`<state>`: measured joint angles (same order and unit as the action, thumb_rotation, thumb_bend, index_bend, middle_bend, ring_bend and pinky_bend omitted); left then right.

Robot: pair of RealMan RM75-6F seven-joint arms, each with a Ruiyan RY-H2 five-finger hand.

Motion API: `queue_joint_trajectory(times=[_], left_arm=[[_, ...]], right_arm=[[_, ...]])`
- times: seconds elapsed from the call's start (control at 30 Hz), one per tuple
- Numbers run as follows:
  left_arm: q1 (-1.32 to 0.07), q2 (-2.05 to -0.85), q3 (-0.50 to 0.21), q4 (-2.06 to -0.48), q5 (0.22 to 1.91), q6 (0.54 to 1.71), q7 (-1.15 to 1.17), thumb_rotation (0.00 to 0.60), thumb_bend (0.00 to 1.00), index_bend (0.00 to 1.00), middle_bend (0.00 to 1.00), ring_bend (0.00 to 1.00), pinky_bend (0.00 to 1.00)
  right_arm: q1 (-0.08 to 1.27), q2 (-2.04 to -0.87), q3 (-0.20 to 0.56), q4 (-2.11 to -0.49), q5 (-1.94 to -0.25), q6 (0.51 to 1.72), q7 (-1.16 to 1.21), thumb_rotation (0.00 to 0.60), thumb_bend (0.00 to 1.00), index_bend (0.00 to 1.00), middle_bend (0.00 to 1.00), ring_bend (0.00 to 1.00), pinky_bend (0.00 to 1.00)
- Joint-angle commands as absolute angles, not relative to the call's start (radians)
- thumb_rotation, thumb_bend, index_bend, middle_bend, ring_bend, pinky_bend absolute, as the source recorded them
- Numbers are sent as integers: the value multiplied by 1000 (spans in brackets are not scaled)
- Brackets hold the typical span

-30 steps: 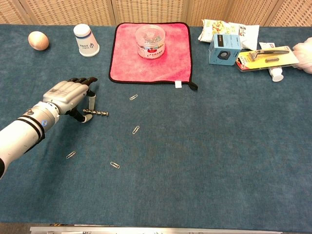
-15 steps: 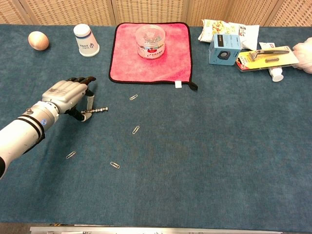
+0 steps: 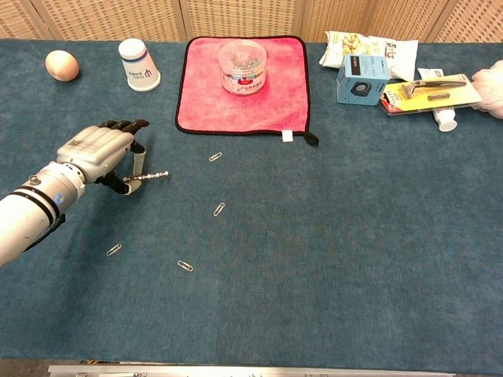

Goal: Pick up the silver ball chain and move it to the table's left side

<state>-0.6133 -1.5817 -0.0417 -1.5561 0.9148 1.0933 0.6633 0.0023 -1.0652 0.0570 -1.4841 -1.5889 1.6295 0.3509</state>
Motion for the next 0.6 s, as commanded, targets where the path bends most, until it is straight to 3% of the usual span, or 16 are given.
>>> queue_joint_trajectory(times=[0.03,0.6], left_arm=[[-604,-1560,-32,-1585,928,1117,682,600,344,562,0,0,56],[-558,-1458,62,-1730,1030,1248,862,600,344,562,0,0,55]], right_arm=[[2,-1065,56,-1483,-1591,1631,352,600,0,78,84,0,0],[-4,-1065,53,-1477,-1600,1647,364,600,0,78,84,0,0]])
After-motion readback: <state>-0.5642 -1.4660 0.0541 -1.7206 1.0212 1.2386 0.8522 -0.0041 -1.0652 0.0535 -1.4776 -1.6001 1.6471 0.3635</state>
